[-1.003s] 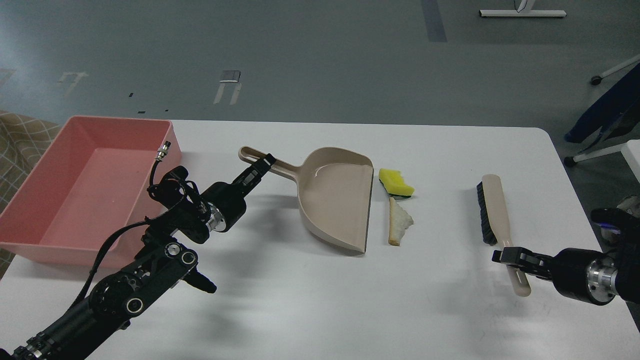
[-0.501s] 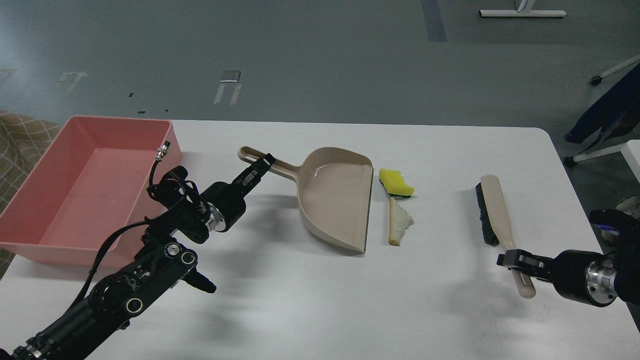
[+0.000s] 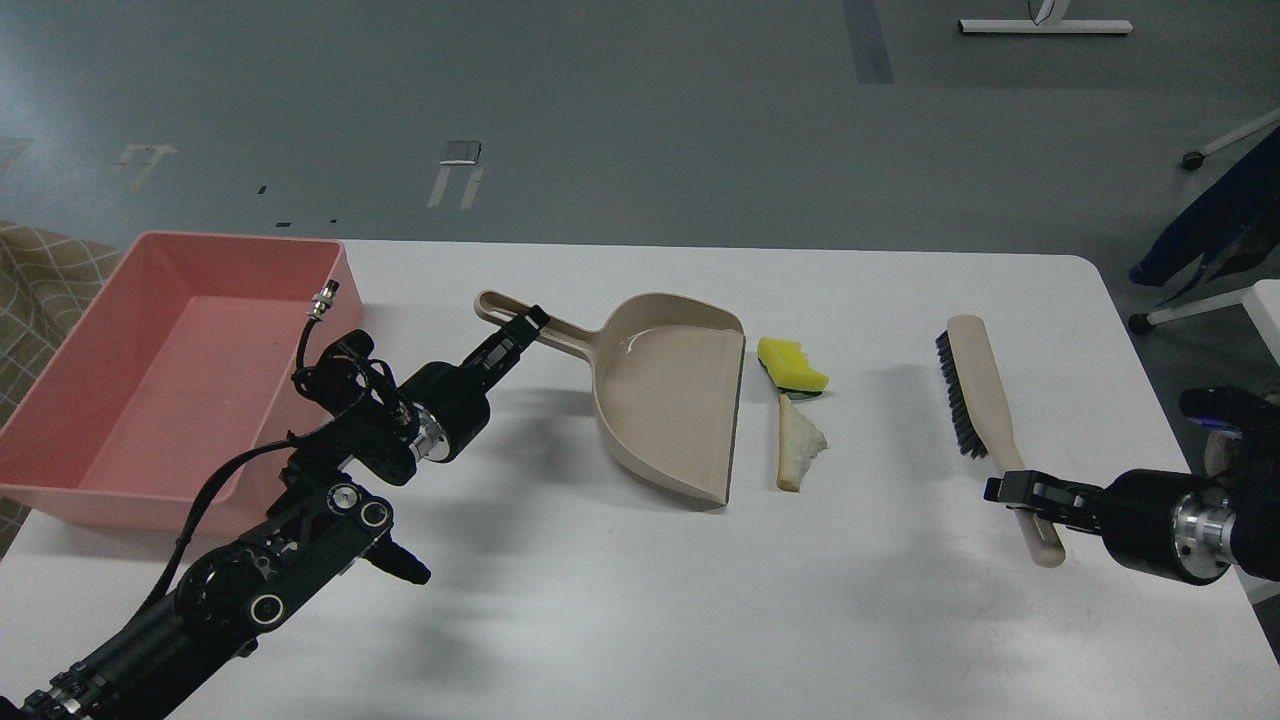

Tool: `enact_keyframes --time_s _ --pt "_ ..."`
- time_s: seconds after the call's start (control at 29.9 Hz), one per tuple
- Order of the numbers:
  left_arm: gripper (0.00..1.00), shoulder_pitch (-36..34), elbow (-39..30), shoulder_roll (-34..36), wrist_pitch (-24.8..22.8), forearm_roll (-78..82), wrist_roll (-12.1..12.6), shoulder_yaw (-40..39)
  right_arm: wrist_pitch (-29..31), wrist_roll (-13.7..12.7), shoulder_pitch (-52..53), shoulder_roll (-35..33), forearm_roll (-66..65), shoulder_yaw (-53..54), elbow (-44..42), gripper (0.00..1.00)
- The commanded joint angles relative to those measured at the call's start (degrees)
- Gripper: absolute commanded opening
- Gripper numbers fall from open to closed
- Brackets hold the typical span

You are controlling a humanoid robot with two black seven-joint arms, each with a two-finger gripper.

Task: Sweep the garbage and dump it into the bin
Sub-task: 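Sweep the sponge and debris into the dustpan with the right-held brush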

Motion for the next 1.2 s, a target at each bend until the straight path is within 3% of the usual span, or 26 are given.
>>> enact_keyframes --time_s 0.0,0.6,1.17 --pt "0.00 0.0 -0.1 -0.3 -0.1 0.0 0.0 0.1 0.2 0.0 0.7 0.6 -0.1 -0.1 -0.3 0.00" --pt "0.00 0.9 -2.2 0.1 0.1 0.2 0.1 1.5 3.0 -0.1 1.2 11.9 -1.3 -1.7 -4.0 0.00" --pt "0.00 1.8 -3.3 0.2 0.1 0.2 0.1 1.4 6.3 0.7 8.6 27.2 1.6 -4.8 -10.7 0.00"
